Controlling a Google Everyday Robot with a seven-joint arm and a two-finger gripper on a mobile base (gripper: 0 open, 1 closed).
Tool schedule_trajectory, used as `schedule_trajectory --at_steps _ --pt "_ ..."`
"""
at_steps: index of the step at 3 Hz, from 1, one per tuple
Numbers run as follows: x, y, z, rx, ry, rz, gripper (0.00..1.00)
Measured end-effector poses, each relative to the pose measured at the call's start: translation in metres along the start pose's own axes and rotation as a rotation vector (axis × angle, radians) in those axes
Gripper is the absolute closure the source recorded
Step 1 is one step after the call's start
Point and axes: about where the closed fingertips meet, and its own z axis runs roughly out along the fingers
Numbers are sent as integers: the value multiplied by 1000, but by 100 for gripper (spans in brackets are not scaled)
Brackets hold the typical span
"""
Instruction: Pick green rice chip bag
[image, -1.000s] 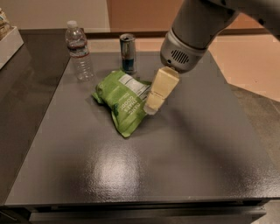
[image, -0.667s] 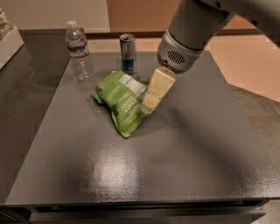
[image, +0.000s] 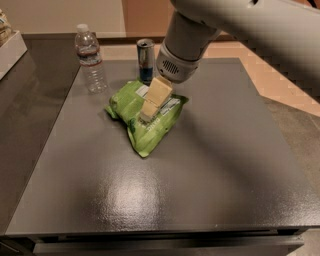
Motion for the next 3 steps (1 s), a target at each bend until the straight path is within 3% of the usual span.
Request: schedule_trajectory --at_steps 1,3 --pt "-14 -12 15 43 16 70 0" --pt "-32 -31 45 110 60 146 0"
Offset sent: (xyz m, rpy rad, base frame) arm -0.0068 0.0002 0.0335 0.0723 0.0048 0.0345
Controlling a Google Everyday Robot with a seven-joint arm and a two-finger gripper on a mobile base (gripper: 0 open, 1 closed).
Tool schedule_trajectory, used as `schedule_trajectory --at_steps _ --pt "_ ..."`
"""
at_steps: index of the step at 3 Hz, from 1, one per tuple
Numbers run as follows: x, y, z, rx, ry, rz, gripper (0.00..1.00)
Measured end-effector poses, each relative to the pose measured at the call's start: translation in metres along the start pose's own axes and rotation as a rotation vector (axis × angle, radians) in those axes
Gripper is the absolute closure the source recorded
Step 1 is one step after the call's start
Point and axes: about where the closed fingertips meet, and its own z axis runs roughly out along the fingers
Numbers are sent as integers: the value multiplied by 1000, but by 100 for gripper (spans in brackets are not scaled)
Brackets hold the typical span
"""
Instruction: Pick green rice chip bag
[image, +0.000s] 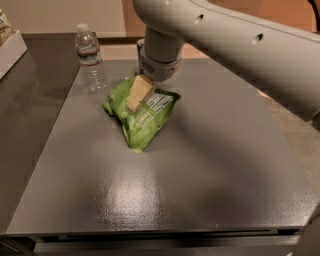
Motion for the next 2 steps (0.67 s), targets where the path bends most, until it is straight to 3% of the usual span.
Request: schedule_trajectory --at_steps 2 --pt "-7 -5 11 26 19 20 4"
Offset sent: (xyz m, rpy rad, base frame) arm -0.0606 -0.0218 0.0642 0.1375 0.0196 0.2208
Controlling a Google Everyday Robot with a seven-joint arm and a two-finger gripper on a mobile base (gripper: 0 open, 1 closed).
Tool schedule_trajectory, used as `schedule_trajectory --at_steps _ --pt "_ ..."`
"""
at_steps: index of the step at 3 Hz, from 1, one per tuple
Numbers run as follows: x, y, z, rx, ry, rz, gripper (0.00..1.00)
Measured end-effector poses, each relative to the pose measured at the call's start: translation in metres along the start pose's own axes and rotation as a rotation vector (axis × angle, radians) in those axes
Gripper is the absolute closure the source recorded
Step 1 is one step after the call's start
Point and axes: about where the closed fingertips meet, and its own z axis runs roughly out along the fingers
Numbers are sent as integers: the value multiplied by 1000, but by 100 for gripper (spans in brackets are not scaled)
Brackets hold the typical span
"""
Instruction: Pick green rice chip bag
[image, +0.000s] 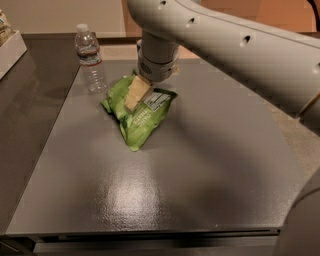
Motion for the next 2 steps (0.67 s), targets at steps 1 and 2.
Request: schedule_trajectory --at_steps 1,2 --pt "0 0 0 0 0 0 28" --pt "-1 0 -2 0 0 0 51"
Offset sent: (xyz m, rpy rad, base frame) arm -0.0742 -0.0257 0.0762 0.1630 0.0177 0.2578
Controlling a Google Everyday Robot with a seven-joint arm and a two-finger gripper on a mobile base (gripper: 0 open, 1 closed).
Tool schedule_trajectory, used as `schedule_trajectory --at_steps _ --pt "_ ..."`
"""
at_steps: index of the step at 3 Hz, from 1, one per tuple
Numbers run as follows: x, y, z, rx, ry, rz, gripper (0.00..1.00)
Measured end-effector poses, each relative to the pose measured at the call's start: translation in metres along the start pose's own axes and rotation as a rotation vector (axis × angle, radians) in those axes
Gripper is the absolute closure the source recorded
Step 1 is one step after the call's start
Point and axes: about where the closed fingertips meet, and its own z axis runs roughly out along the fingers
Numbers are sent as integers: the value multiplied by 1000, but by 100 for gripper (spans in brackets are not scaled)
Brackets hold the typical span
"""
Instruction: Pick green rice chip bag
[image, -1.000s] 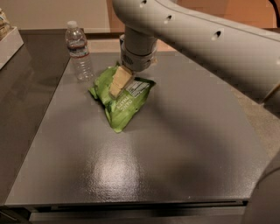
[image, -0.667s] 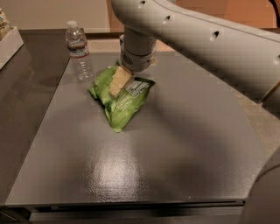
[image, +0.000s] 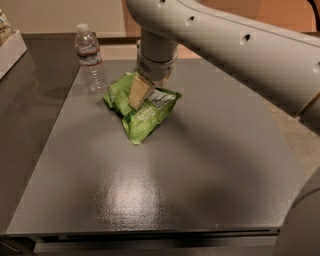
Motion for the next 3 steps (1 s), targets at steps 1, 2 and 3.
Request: schedule_trajectory --at_steps 1,2,3 --pt "-2 -1 -7 -1 -2 -2 74" --pt "-2 -1 -8 -1 -2 -2 96" --pt "-2 -1 -8 -1 -2 -2 100"
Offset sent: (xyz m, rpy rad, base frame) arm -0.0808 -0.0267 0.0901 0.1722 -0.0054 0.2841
